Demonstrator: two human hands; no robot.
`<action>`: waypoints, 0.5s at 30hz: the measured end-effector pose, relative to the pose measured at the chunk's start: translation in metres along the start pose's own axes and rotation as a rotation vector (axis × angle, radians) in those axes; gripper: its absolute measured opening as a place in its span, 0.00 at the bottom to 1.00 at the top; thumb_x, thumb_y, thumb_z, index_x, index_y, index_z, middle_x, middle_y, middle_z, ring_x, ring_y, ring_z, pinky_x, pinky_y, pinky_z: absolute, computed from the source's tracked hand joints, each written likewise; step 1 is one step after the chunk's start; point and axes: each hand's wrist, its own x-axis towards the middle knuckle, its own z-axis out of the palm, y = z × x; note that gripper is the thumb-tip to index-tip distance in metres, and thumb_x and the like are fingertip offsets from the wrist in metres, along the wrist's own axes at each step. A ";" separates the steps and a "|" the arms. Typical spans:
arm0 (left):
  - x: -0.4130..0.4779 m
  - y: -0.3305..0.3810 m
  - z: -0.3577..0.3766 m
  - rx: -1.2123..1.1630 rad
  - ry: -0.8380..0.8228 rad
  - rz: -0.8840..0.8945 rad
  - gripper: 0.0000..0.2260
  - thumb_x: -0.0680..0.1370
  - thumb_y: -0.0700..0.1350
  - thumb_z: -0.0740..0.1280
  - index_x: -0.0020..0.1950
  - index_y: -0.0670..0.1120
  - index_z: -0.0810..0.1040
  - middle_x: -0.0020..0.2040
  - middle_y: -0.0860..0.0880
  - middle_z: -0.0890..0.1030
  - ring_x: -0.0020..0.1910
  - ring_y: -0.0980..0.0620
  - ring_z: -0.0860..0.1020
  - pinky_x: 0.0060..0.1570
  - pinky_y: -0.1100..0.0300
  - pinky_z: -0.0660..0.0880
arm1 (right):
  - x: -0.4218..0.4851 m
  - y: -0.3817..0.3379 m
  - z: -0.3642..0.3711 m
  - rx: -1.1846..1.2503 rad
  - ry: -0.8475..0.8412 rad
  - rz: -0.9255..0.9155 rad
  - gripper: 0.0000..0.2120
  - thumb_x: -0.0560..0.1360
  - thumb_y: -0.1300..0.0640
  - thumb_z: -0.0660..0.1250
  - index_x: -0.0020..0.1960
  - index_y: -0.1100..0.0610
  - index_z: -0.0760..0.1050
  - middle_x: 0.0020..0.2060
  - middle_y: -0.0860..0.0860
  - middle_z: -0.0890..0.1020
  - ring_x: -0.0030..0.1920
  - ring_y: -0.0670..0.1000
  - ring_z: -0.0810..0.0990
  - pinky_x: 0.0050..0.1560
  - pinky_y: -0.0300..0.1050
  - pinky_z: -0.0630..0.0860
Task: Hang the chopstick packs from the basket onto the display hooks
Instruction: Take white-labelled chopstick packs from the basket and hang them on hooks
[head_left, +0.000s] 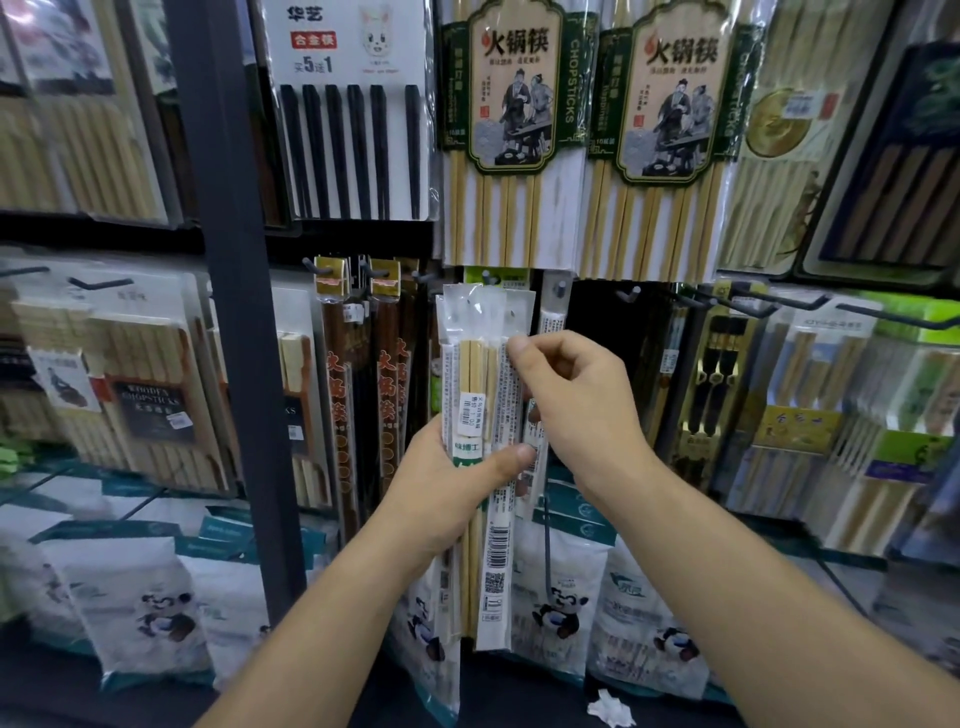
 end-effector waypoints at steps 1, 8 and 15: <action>0.000 0.000 0.000 0.000 -0.001 0.009 0.11 0.73 0.50 0.78 0.54 0.56 0.83 0.53 0.49 0.87 0.52 0.51 0.85 0.49 0.64 0.80 | 0.000 -0.002 0.000 0.009 0.004 0.001 0.08 0.78 0.49 0.71 0.45 0.52 0.82 0.34 0.44 0.80 0.37 0.40 0.78 0.40 0.36 0.76; 0.001 -0.001 0.000 -0.022 0.022 0.050 0.12 0.73 0.59 0.75 0.57 0.64 0.82 0.57 0.56 0.86 0.58 0.56 0.84 0.52 0.64 0.80 | 0.006 -0.005 -0.003 0.155 0.043 0.086 0.04 0.77 0.54 0.74 0.48 0.54 0.83 0.39 0.50 0.83 0.41 0.48 0.81 0.41 0.49 0.82; 0.004 -0.007 -0.013 -0.041 0.125 0.000 0.10 0.75 0.53 0.73 0.55 0.58 0.85 0.54 0.52 0.87 0.49 0.50 0.86 0.47 0.59 0.81 | 0.023 -0.010 -0.014 0.174 0.148 0.130 0.04 0.79 0.55 0.71 0.48 0.54 0.82 0.44 0.58 0.83 0.43 0.52 0.80 0.45 0.53 0.81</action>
